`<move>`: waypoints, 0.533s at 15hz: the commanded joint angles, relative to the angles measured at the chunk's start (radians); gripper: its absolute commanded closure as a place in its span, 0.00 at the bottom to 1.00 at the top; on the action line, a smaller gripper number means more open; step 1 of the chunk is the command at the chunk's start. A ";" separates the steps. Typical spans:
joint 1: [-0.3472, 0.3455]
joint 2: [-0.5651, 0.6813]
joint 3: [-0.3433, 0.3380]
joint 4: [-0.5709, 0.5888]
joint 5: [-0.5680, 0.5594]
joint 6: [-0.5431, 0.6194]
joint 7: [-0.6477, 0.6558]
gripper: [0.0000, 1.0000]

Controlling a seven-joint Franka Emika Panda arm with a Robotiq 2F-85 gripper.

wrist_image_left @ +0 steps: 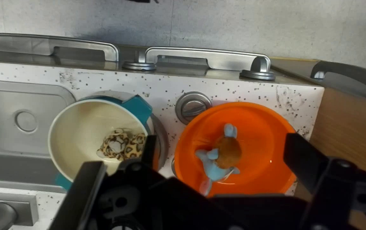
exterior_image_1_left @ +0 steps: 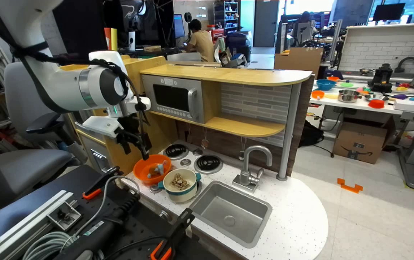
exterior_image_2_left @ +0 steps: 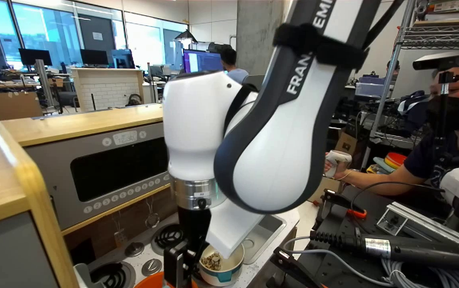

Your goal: Change the position of the object in the orange bowl

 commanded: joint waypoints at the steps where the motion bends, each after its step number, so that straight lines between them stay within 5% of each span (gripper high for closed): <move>1: 0.073 0.156 -0.035 0.146 0.101 0.022 -0.054 0.00; 8: 0.107 0.365 -0.034 0.380 0.186 -0.027 -0.155 0.00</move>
